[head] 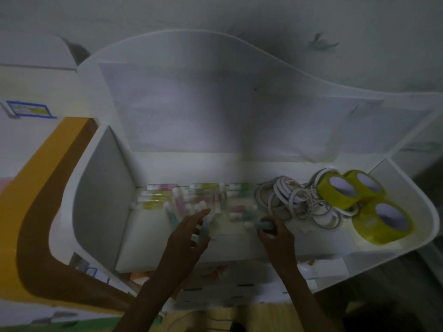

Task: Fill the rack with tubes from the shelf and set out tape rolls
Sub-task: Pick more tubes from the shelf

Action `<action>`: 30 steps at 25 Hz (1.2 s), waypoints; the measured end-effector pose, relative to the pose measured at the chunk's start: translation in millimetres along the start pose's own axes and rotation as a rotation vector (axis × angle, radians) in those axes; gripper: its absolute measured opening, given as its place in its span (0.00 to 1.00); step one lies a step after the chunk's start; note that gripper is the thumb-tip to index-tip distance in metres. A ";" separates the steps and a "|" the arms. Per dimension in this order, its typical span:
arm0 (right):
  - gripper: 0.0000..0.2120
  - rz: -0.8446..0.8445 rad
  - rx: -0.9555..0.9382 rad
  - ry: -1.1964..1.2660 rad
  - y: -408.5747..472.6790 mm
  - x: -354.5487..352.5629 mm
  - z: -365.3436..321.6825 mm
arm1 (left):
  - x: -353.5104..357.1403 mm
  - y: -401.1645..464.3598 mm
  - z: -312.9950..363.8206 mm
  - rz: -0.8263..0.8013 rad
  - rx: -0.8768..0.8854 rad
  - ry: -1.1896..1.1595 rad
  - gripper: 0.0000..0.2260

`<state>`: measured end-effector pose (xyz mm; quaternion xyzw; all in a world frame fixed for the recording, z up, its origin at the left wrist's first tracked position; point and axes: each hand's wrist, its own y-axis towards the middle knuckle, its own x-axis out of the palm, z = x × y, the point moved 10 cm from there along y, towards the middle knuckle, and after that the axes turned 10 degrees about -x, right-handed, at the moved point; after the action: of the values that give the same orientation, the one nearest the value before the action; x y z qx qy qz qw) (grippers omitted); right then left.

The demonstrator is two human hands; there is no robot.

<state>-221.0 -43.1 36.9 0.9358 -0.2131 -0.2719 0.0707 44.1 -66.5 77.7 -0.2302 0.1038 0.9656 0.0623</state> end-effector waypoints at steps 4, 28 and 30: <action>0.13 -0.040 -0.014 -0.009 3.5 4.5 0.1 | 0.8 -3.8 1.8 0.013 -0.015 0.001 0.29; 0.17 -0.394 -0.295 0.632 -0.8 43.3 -155.2 | -103.5 -77.0 68.2 0.513 -0.073 0.171 0.24; 0.16 -0.490 -0.409 0.639 -22.9 68.7 -199.7 | -144.8 -106.3 73.7 0.604 -0.076 0.202 0.22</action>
<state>-52.8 -49.2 166.4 0.9624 0.1053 -0.0144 0.2501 158.5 43.1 190.0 -0.2861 0.1370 0.9158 -0.2464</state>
